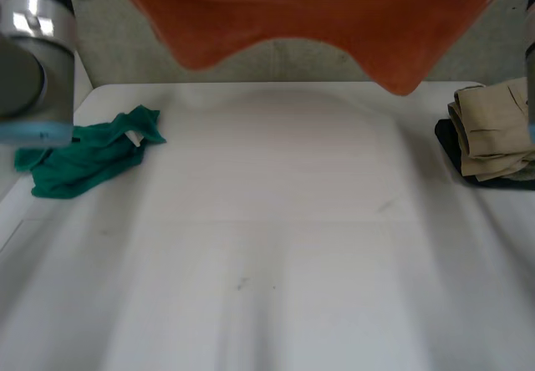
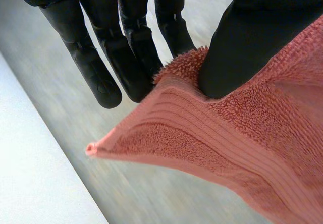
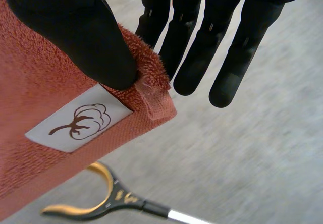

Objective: Fold the laundry.

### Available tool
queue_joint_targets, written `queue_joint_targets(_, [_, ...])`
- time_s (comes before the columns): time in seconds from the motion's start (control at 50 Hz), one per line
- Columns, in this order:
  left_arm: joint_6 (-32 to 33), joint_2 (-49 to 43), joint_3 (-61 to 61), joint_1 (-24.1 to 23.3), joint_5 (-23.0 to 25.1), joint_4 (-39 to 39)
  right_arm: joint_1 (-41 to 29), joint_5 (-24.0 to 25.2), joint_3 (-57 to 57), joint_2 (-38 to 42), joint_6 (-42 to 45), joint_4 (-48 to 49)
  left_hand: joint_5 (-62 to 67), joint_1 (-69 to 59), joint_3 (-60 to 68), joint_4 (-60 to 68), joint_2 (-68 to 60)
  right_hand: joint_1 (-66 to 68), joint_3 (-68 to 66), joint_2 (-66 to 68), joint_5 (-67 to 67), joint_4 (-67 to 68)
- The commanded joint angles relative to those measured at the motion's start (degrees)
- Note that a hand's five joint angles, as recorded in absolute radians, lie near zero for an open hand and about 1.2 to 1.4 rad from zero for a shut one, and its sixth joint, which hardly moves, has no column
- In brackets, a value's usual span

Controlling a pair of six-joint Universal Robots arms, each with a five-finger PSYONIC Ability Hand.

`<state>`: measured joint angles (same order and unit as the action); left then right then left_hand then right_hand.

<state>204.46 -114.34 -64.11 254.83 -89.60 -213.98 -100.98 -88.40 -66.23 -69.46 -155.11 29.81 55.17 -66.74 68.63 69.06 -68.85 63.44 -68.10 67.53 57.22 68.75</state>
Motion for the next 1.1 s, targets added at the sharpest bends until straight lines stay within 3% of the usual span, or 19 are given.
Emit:
queue_joint_targets(0.02, [0.3, -2.7, -11.6, -0.1, 0.4, 2.0, 0.2, 4.6, -2.9, 6.1, 0.2, -10.2, 14.8, -13.3, 11.4, 10.9, -11.1, 16.6, -11.9, 12.5, 12.8, 11.2])
queue_joint_targets(0.16, [1.2, -5.0, -24.4, -0.8, 0.7, 4.0, 0.3, 5.9, -10.8, 10.3, 4.4, -22.0, 14.8, -13.3, 11.4, 10.9, -11.1, 16.6, -11.9, 12.5, 12.8, 11.2])
queue_joint_targets(0.28, [6.0, -3.0, -33.5, -1.1, 0.1, 16.6, 0.3, 6.4, -21.0, 8.7, 11.2, -25.5, 14.8, -13.3, 11.4, 10.9, -11.1, 16.6, -11.9, 12.5, 12.8, 11.2])
queue_joint_targets(0.38, [11.2, 6.8, -40.0, -1.0, -0.8, 31.4, 1.2, 5.8, -30.6, -4.6, 22.9, -32.3, 14.8, -13.3, 11.4, 10.9, -11.1, 16.6, -11.9, 12.5, 12.8, 11.2])
queue_joint_targets(0.42, [13.1, 12.2, -43.1, -1.3, -1.5, 38.4, 2.5, 5.5, -34.9, -11.7, 30.1, -39.5, 14.8, -13.3, 11.4, 10.9, -11.1, 16.6, -11.9, 12.5, 12.8, 11.2])
queue_joint_targets(0.48, [14.6, 17.2, -45.7, -1.6, -0.8, 44.2, 5.0, 5.7, -39.7, -16.6, 38.1, -49.8, 14.8, -13.3, 11.4, 10.9, -11.1, 16.6, -11.9, 12.5, 12.8, 11.2])
queue_joint_targets(0.56, [18.1, 20.6, -47.3, -2.0, -0.8, 49.4, 8.9, 7.0, -41.2, -19.0, 43.1, -55.4, 14.8, -13.3, 11.4, 10.9, -11.1, 16.6, -11.9, 12.5, 12.8, 11.2])
queue_joint_targets(0.64, [23.3, 17.6, -44.7, -1.9, -1.1, 47.4, 9.4, 7.1, -39.3, -17.6, 40.9, -50.5, 14.8, -13.3, 11.4, 10.9, -11.1, 16.6, -11.9, 12.5, 12.8, 11.2])
queue_joint_targets(0.76, [25.0, 9.4, -35.4, -2.1, -3.1, 33.9, 7.5, 6.7, -33.3, -7.8, 32.7, -42.0, 14.8, -13.3, 11.4, 10.9, -11.1, 16.6, -11.9, 12.5, 12.8, 11.2])
queue_joint_targets(0.84, [25.2, 4.5, -29.5, -3.5, -3.1, 25.1, 4.0, 4.8, -27.9, -3.2, 26.4, -36.2, 14.8, -13.3, 11.4, 10.9, -11.1, 16.6, -11.9, 12.5, 12.8, 11.2])
queue_joint_targets(0.94, [25.4, -5.3, -19.1, -6.0, -2.9, 16.1, -0.1, -1.3, -20.4, 4.2, 24.8, -28.0, 14.8, -13.3, 11.4, 10.9, -11.1, 16.6, -11.9, 12.5, 12.8, 11.2])
queue_joint_targets(1.1, [25.3, -19.8, -2.3, -7.4, -3.2, 15.6, -2.3, -5.0, -8.9, 15.5, 24.4, -24.6, 14.8, -13.3, 11.4, 10.9, -11.1, 16.6, -11.9, 12.5, 12.8, 11.2])
